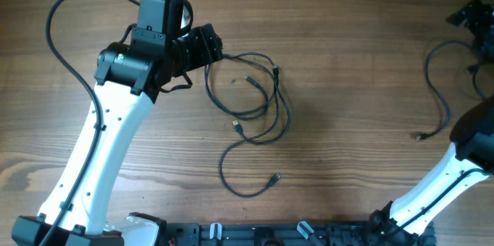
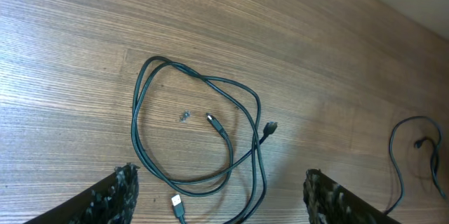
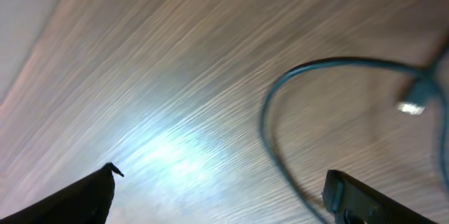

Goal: Untangle cables

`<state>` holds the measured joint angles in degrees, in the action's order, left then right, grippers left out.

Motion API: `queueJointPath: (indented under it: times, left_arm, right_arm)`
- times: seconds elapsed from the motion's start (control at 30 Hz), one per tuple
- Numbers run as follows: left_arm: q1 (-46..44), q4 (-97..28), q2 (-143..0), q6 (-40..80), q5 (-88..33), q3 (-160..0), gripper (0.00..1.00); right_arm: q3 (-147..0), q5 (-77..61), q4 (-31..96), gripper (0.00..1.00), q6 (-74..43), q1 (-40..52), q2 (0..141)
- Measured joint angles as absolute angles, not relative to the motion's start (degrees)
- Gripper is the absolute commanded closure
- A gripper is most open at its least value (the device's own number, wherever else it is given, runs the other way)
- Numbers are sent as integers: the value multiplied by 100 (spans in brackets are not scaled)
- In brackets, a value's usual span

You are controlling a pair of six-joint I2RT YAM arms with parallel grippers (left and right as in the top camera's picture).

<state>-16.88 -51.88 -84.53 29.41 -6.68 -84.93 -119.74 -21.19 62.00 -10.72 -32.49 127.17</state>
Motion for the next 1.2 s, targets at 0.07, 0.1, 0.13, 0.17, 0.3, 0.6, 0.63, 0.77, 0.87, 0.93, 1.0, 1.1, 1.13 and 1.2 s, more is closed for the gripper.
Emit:
queueJointPath:
  times: [0.07, 0.1, 0.13, 0.17, 0.3, 0.6, 0.63, 0.77, 0.87, 0.93, 1.0, 1.1, 1.13, 1.2]
  left_arm:
    - [-1688, -5188, -8453, 3035, -672, -8493, 15]
    - [-1688, -5181, -8453, 3162, -692, -8493, 15]
    - [-1688, -5186, -8453, 3295, -703, -8493, 15]
    - [-1688, -5186, -8453, 3426, -716, -8493, 15]
    - [-1601, -5201, -8473, 3658, -753, -8493, 14]
    - [121, -5723, -8530, 3719, -794, -8493, 12]
    - [268, -5747, -8530, 3717, -797, -8493, 12]
    - [733, -5806, -8530, 3581, -845, -8493, 12]
    - [1041, -5811, -8569, 3341, -1039, -8493, 12]
    - [1177, -5813, -8661, 3186, -1190, -8493, 12]
    - [1232, -5835, -8766, 3098, -1284, -8493, 12]
    - [1240, -5833, -8851, 3024, -1365, -8493, 11]
    - [1240, -5833, -8853, 3004, -1385, -8493, 10]
    - [1240, -5837, -8855, 3000, -1393, -8493, 10]
  right_arm:
    - [-11977, -2373, 6335, 4, -869, -3109, 12584]
    - [-11977, -2523, 6475, 4, -735, -2987, 12442]
    - [-11977, -2681, 6598, 4, -611, -2810, 12219]
    - [-11979, -2805, 6665, 4, -517, -2615, 11983]
    - [-12092, -3087, 7011, 5, -327, -1706, 11238]
    - [-12123, -2928, 7330, 21, -255, 784, 11146]
    - [-12123, -2858, 7330, 24, -283, 1041, 11155]
    - [-12123, -2606, 7328, 48, -327, 1909, 11264]
    - [-12123, -2497, 7299, 66, -322, 2429, 11498]
    - [-12123, -2408, 7192, 73, -412, 2742, 11675]
    - [-12123, -2322, 7081, 77, -515, 2976, 11810]
    - [-12123, -2211, 6735, 77, -939, 3356, 12073]
    - [-12123, -2154, 6571, 76, -1153, 3472, 12175]
    - [-12123, -1988, 6169, 65, -1658, 3651, 12379]
